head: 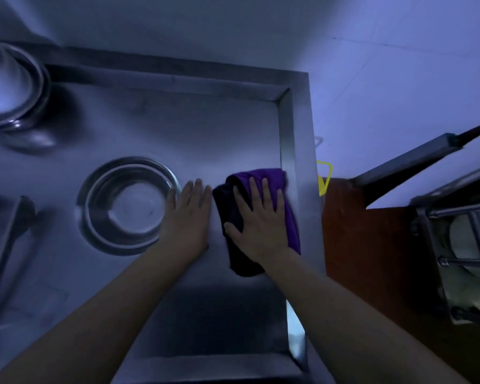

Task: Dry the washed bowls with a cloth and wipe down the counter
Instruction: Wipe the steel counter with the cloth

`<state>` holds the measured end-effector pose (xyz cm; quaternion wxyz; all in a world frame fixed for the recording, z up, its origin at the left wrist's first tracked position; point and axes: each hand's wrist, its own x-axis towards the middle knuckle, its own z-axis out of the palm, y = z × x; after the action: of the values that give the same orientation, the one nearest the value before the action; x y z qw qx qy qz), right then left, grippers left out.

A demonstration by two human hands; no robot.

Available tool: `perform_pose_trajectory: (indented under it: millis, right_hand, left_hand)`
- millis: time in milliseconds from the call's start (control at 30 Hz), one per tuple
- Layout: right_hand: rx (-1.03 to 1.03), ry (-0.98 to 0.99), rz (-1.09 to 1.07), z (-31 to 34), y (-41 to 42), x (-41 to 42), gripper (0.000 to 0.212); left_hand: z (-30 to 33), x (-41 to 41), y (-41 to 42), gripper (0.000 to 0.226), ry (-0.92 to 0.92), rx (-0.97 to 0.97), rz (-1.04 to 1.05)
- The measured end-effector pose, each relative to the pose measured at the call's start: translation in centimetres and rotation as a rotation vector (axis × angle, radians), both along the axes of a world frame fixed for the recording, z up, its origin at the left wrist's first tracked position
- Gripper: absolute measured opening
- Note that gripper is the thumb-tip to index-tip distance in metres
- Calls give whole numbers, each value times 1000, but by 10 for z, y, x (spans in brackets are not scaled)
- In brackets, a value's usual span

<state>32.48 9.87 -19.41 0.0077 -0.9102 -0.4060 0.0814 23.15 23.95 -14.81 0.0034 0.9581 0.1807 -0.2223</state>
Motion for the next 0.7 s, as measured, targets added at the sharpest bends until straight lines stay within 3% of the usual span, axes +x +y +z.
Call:
perform_pose_trajectory:
  millis: [233,567,700]
  right_hand:
    - [-15,-9,38,-11,89,111,78]
    - [-24,-43,215,-3,129,185,69]
    - [-55,-188,146,9,110,197,66]
  left_hand:
    - [-8,27,12,108,135,-20,-13]
    - [-3,45,4,75,186,-49,34]
    - [-3,52,-1,58,189,-46,64]
